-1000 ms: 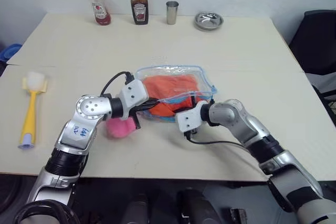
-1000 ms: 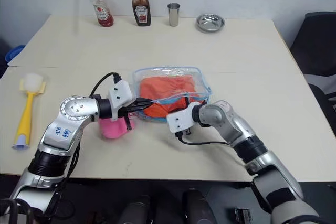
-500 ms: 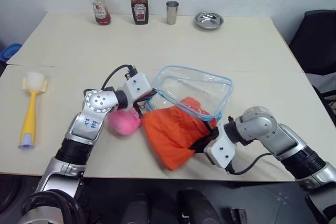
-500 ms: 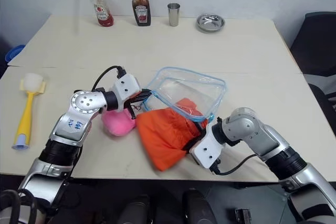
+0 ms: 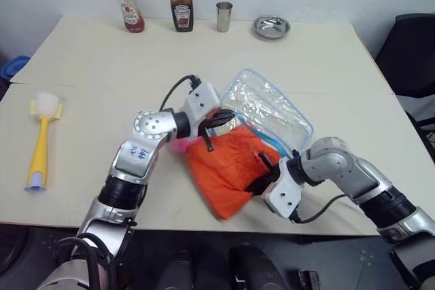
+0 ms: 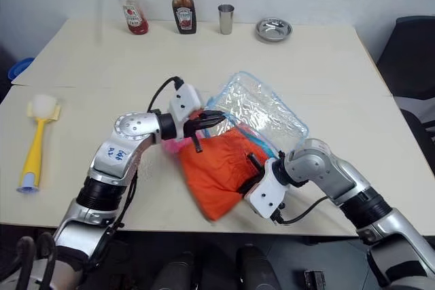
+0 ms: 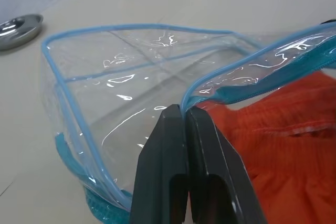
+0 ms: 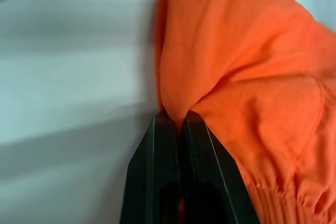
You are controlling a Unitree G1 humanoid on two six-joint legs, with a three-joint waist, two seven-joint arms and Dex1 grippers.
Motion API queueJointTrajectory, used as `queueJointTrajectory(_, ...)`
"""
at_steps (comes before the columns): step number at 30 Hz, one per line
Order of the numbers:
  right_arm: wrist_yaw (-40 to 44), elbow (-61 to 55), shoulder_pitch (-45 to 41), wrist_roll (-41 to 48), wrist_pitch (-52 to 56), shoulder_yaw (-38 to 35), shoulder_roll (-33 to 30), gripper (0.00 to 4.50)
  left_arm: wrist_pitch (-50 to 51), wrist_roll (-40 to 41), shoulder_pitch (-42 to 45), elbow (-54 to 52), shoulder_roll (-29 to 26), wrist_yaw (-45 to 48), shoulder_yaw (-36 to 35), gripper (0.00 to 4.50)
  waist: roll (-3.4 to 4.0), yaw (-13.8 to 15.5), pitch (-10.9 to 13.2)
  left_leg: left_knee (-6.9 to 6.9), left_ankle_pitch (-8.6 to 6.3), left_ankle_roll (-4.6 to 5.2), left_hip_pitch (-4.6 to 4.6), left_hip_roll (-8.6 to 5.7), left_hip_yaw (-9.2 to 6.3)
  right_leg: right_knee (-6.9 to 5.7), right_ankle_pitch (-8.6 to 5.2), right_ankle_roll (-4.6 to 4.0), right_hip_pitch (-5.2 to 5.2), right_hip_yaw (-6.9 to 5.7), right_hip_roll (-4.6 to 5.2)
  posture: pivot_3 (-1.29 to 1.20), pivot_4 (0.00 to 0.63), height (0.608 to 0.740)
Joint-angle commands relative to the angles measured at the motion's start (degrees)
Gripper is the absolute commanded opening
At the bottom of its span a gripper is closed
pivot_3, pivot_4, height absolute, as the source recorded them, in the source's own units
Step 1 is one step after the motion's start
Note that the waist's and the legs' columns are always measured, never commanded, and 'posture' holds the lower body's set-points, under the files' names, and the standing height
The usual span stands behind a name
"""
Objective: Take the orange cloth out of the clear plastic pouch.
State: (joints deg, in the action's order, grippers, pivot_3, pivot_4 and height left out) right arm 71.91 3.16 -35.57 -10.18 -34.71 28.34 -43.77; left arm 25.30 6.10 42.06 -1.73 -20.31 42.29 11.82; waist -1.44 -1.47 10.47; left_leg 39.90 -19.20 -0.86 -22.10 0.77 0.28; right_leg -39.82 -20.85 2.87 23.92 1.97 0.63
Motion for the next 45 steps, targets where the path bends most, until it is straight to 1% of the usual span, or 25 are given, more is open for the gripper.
queueJointTrajectory(1, -0.7, 1.9, 0.3, -1.8, -3.0, 0.5, -0.2, 0.06, -1.3, -3.0, 2.2, 1.4, 0.1, -2.7, 0.8, 0.0, 0.0, -0.1, 0.0, 0.0, 0.0, 0.0, 0.03, 0.0, 0.0, 0.0, 0.0, 0.0, -0.03, 0.0, 0.0, 0.0, 0.15, 0.74)
queueJointTrajectory(4, 0.4, -1.4, 3.6, -1.4, -7.5, 1.1, -4.2, 0.06, -3.8, -7.8, 3.5, 7.7, -1.8, -6.2, 0.8, 0.0, 0.0, 0.0, 0.0, 0.0, 0.0, 0.0, 0.07, 0.0, 0.0, 0.01, 0.0, 0.0, -0.07, 0.0, -0.01, 0.0, 0.15, 0.74)
queueJointTrajectory(6, 1.8, -6.0, 7.9, 1.8, -7.6, 0.2, -8.9, 0.06, -6.6, -10.8, 4.6, 13.4, -4.1, -8.9, 0.0, 0.0, 0.0, 0.2, 0.0, -0.02, -0.01, 0.02, 0.06, 0.0, 0.0, 0.05, 0.0, 0.0, -0.08, -0.01, -0.01, 0.0, 0.15, 0.74)
queueJointTrajectory(8, 2.7, -9.6, 11.7, 3.6, -8.1, -1.0, -13.9, 0.06, -8.9, -12.4, 5.6, 18.1, -6.0, -10.8, -0.8, 0.0, 0.0, 0.7, 0.0, -0.05, -0.03, 0.05, 0.05, 0.0, 0.0, 0.14, 0.0, 0.0, -0.1, -0.03, 0.0, 0.0, 0.15, 0.74)
queueJointTrajectory(11, 2.3, -12.2, 17.2, 5.7, -7.5, -4.2, -20.5, 0.06, -11.4, -12.8, 6.4, 22.1, -8.6, -11.5, -2.4, 0.0, 0.0, 1.4, 0.0, 0.0, -0.07, 0.1, 0.06, 0.0, 0.0, 0.23, 0.0, 0.0, -0.18, -0.04, 0.02, 0.0, 0.15, 0.74)
queueJointTrajectory(14, -0.4, -11.8, 21.3, 7.3, -5.2, -8.7, -23.9, 0.06, -12.6, -11.7, 5.1, 21.7, -10.5, -9.0, -3.2, 0.0, 0.0, 1.4, 0.0, -0.01, -0.09, 0.1, 0.13, 0.0, 0.0, 0.26, 0.0, 0.0, -0.27, -0.05, 0.03, 0.0, 0.15, 0.74)
queueJointTrajectory(17, -3.9, -8.2, 24.6, 7.6, -2.4, -14.6, -26.1, 0.06, -12.1, -8.4, 1.3, 15.9, -12.3, -3.3, -3.9, 0.0, 0.0, 1.4, 0.0, -0.01, -0.09, 0.1, 0.18, 0.0, 0.01, 0.25, 0.0, 0.0, -0.32, -0.04, 0.04, 0.0, 0.15, 0.74)
queueJointTrajectory(19, -7.3, -5.0, 27.1, 10.6, 3.1, -20.1, -25.9, 0.06, -11.7, -4.7, -3.5, 8.5, -14.3, 3.1, -3.8, 0.0, 0.0, 1.4, 0.0, -0.02, -0.09, 0.09, 0.2, 0.0, 0.03, 0.25, 0.0, 0.0, -0.33, -0.02, 0.05, 0.0, 0.15, 0.74)
queueJointTrajectory(21, -11.0, -2.6, 28.8, 14.5, 9.9, -25.8, -24.3, 0.06, -11.3, -2.5, -8.6, 1.6, -16.8, 8.1, -3.1, 0.0, 0.0, 1.3, 0.0, -0.02, -0.09, 0.08, 0.23, 0.01, 0.03, 0.23, 0.0, 0.0, -0.36, 0.0, 0.05, 0.0, 0.15, 0.74)
queueJointTrajectory(24, -14.9, -1.4, 30.4, 15.6, 15.6, -31.6, -22.7, 0.06, -9.5, -1.1, -13.6, -5.2, -20.0, 11.7, -2.8, 0.0, 0.01, 1.2, 0.0, -0.17, -0.09, 0.08, 0.48, 0.02, 0.09, 0.2, 0.0, 0.0, -0.51, 0.06, 0.03, 0.0, 0.15, 0.74)
queueJointTrajectory(27, -17.3, -2.0, 33.2, 15.3, 19.2, -35.2, -21.3, 0.06, -8.3, -0.8, -17.0, -9.4, -23.2, 14.1, -3.2, 0.0, 0.01, 1.3, 0.0, -0.3, -0.09, 0.09, 0.63, 0.02, 0.12, 0.23, 0.0, 0.0, -0.61, 0.1, -0.02, 0.0, 0.15, 0.74)
queueJointTrajectory(31, -19.0, -5.8, 36.8, 15.5, 23.5, -37.2, -18.5, 0.06, -7.7, -0.5, -18.1, -11.8, -25.9, 16.1, -3.8, 0.0, 0.02, 1.2, 0.0, -0.4, -0.16, 0.21, 0.72, 0.02, 0.13, 0.3, 0.0, 0.0, -0.7, 0.12, -0.04, 0.0, 0.15, 0.74)
queueJointTrajectory(34, -22.1, -6.7, 35.5, 13.5, 25.8, -37.3, -16.0, 0.06, -8.3, -1.5, -16.8, -10.1, -26.5, 15.1, -4.4, 0.0, 0.03, 1.1, 0.0, -0.44, -0.17, 0.22, 0.77, 0.02, 0.21, 0.29, 0.0, 0.0, -0.69, 0.21, -0.04, 0.0, 0.15, 0.74)
queueJointTrajectory(38, -24.0, -8.4, 32.8, 13.4, 30.0, -36.5, -13.4, 0.06, -6.9, -0.3, -13.7, -5.7, -24.4, 13.8, -5.1, 0.0, 0.04, 1.1, 0.0, -0.51, -0.17, 0.22, 0.82, 0.02, 0.23, 0.28, 0.0, 0.0, -0.69, 0.21, -0.08, 0.0, 0.15, 0.74)
queueJointTrajectory(42, -23.6, -9.2, 32.3, 12.7, 30.9, -36.1, -13.0, 0.06, -2.6, 2.4, -12.8, -5.1, -21.4, 13.4, -5.3, 0.0, 0.04, 1.3, 0.0, -0.56, -0.15, 0.2, 0.79, 0.01, 0.24, 0.33, 0.0, 0.0, -0.67, 0.21, -0.06, 0.0, 0.15, 0.74)
queueJointTrajectory(45, -22.7, -9.6, 32.2, 13.6, 31.9, -35.9, -12.7, 0.68, 0.7, 4.2, -12.8, -6.1, -20.4, 13.6, -5.9, 0.64, 0.04, 1.3, 0.0, -0.59, -0.13, 0.15, 0.79, 0.01, 0.24, 0.34, 0.0, 0.0, -0.67, 0.21, -0.07, 0.0, 0.15, 0.74)
